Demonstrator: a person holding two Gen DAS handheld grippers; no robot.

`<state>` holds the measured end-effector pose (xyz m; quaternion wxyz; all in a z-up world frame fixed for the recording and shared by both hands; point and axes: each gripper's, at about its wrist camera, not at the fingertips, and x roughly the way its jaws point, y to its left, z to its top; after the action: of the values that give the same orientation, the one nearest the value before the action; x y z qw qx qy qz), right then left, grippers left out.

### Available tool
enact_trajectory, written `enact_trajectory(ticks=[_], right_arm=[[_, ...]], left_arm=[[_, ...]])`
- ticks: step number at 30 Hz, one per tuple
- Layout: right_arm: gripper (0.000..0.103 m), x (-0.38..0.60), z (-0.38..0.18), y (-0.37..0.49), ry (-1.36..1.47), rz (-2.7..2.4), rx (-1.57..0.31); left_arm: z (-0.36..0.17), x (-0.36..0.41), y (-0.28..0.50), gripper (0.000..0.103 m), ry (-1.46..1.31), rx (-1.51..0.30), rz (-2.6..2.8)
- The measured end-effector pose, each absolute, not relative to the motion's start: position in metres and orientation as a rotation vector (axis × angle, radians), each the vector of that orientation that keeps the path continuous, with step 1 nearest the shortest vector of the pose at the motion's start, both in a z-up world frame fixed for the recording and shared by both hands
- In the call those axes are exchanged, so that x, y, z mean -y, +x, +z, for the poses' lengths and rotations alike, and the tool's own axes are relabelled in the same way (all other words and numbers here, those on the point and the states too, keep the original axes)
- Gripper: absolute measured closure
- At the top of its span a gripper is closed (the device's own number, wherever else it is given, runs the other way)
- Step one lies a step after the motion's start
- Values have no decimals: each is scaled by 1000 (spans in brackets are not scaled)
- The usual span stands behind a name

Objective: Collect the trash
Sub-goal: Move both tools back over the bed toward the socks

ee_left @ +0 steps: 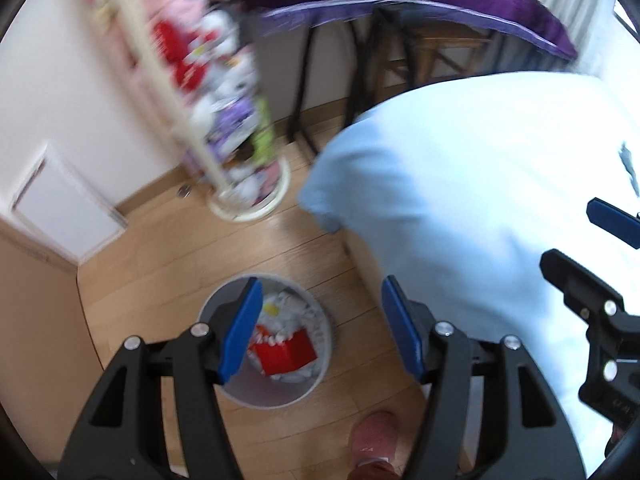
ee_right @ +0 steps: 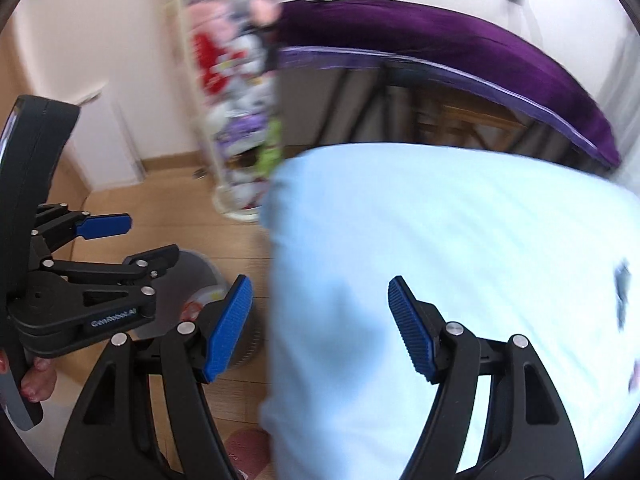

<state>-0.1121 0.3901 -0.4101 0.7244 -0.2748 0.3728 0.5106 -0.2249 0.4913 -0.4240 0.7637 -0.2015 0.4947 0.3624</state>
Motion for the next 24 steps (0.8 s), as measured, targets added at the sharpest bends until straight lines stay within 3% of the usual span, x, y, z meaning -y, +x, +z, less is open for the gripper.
enact_trajectory(ticks=[24], right_arm=[[35, -35, -353, 149, -169, 333, -867]], left_arm=[[-345, -222, 100, 41, -86, -1035, 230]])
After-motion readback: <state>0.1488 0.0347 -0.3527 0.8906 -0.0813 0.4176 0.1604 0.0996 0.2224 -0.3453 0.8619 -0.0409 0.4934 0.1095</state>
